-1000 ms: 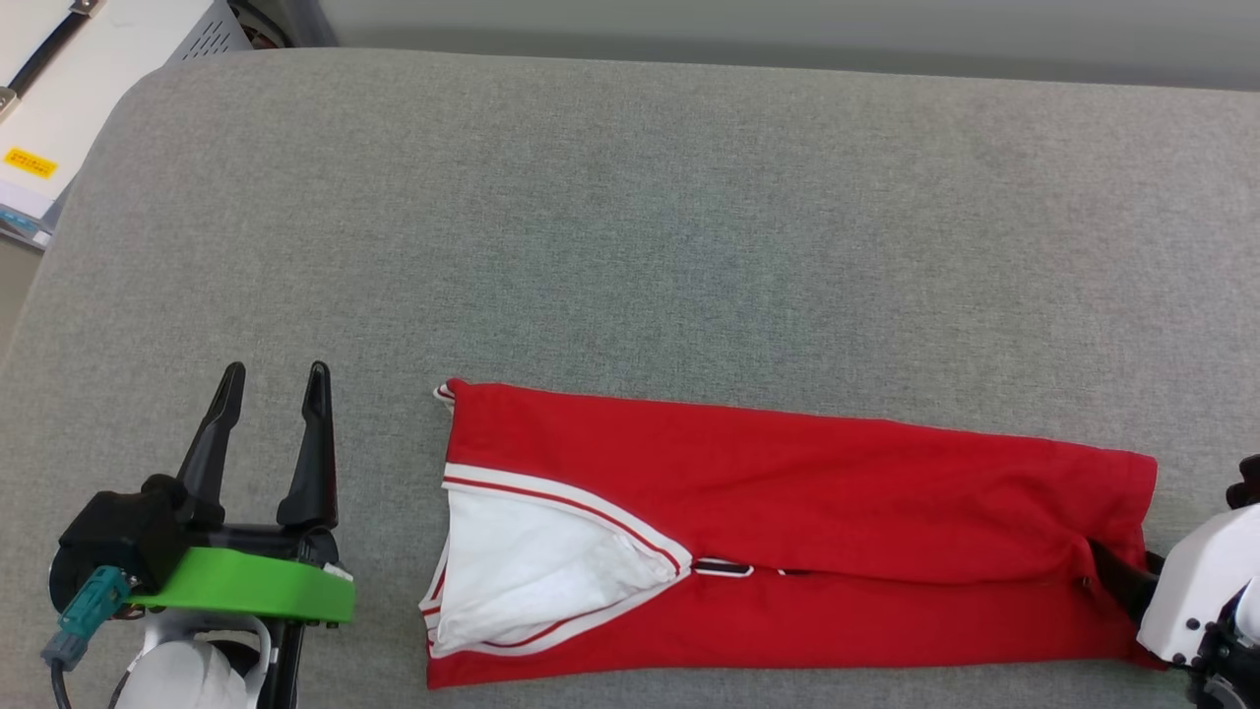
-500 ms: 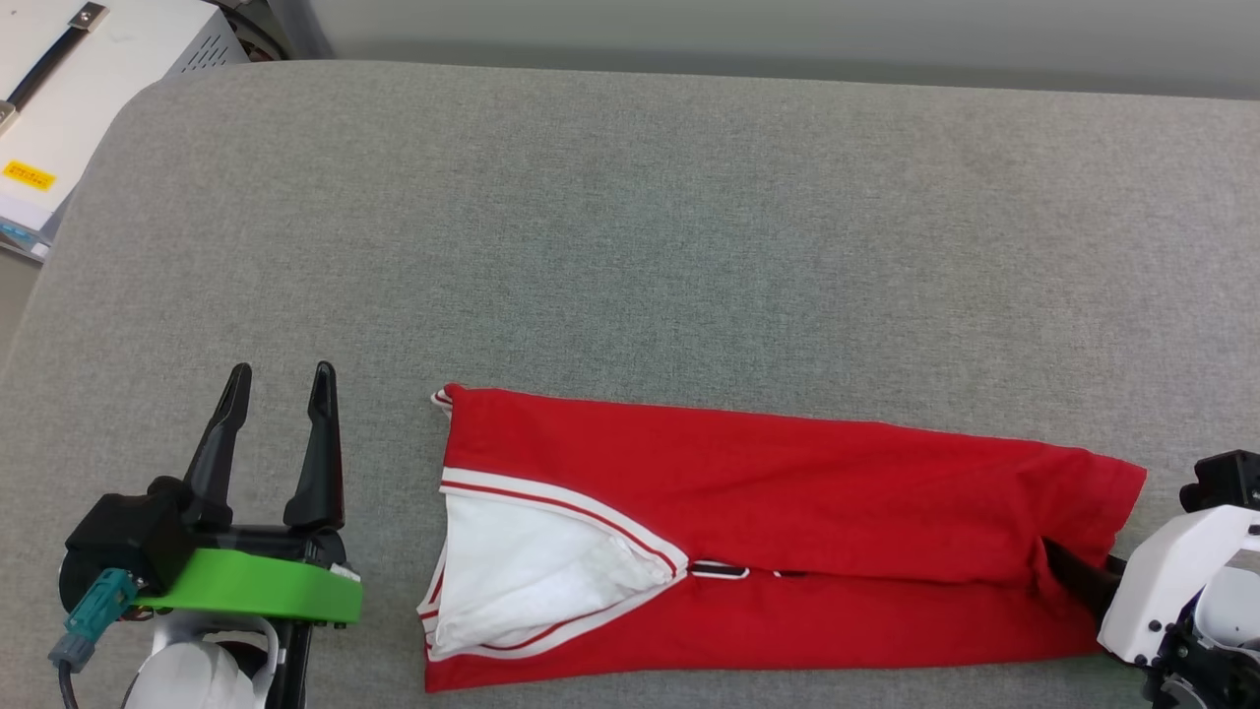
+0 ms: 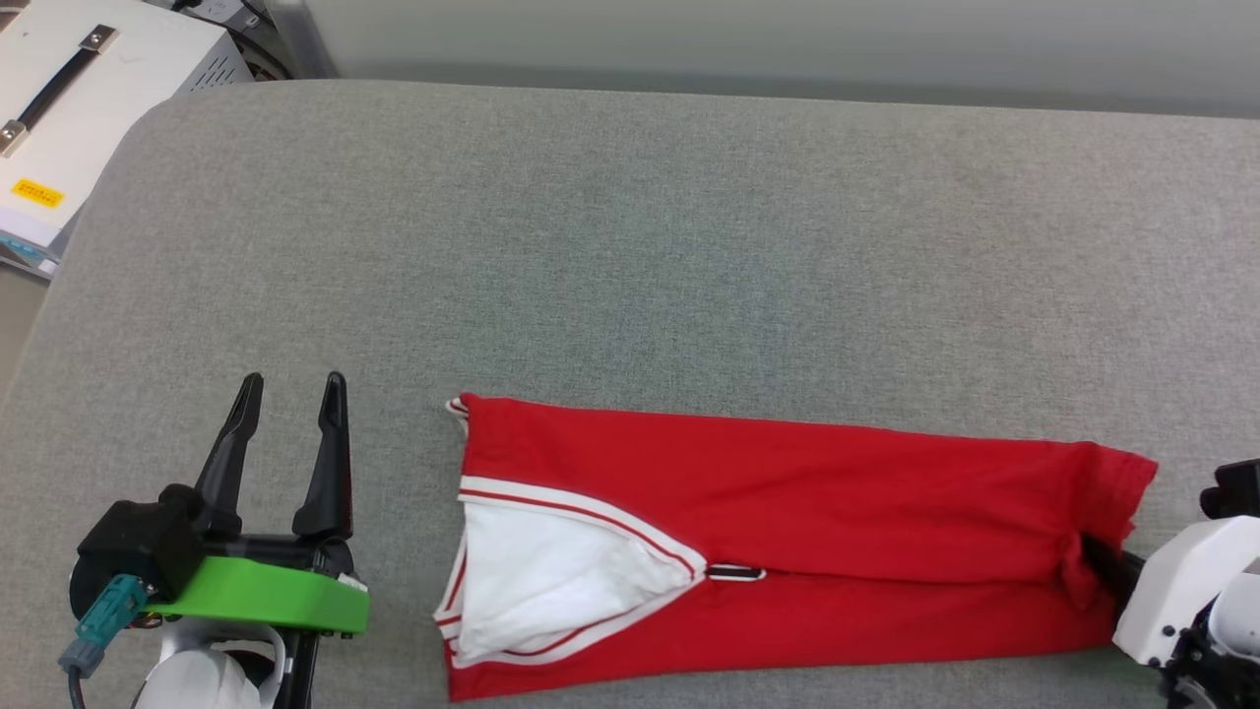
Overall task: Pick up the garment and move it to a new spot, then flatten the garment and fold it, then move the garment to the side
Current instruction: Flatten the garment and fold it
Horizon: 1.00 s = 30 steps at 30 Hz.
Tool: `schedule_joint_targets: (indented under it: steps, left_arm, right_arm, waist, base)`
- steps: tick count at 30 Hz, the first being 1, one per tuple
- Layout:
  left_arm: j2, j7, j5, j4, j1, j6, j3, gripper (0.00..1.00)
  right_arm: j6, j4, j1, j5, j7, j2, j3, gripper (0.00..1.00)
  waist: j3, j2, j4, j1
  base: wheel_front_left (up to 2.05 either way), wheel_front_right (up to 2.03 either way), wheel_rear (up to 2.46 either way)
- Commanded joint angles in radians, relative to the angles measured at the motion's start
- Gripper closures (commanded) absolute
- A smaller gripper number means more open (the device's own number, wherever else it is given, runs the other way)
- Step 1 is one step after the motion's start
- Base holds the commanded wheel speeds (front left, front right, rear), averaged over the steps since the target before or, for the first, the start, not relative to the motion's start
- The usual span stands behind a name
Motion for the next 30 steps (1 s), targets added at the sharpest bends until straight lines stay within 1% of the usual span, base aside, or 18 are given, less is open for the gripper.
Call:
schedule_joint_targets:
  steps: [1, 7, 12, 24, 30]
  left_arm:
    - [0.000, -0.006, -0.001, -0.002, 0.018, -0.005, -0.002, 0.00]
    - [0.001, -0.006, -0.004, 0.000, 0.033, -0.005, -0.009, 0.00]
    - [0.002, -0.006, -0.007, 0.003, 0.044, -0.005, -0.014, 0.00]
    - [-0.008, -0.006, -0.016, 0.017, 0.078, -0.006, -0.037, 0.00]
    - [-0.013, -0.006, -0.021, 0.020, 0.084, -0.006, -0.047, 0.00]
  right_arm:
    - [-0.002, 0.022, -0.010, -0.022, -0.015, -0.026, -0.027, 1.00]
    - [-0.002, 0.034, -0.019, -0.085, -0.048, -0.051, -0.101, 1.00]
    - [-0.002, -0.003, 0.005, -0.098, -0.036, -0.050, -0.109, 1.00]
    - [-0.002, -0.207, 0.109, -0.054, 0.037, -0.020, -0.028, 1.00]
    - [-0.002, -0.298, 0.147, -0.029, 0.097, 0.039, 0.009, 1.00]
  waist:
    - [-0.005, 0.0120, -0.004, 0.0000]
    - [-0.027, 0.0120, -0.012, 0.0000]
    - [-0.050, 0.0120, -0.015, 0.0000]
    - [-0.118, 0.0120, -0.012, 0.0000]
    - [-0.139, 0.0120, 0.004, 0.0000]
  base:
    - [0.00, 0.00, 0.00]
    - [0.00, 0.00, 0.00]
    - [0.00, 0.00, 0.00]
    - [0.00, 0.00, 0.00]
    - [0.00, 0.00, 0.00]
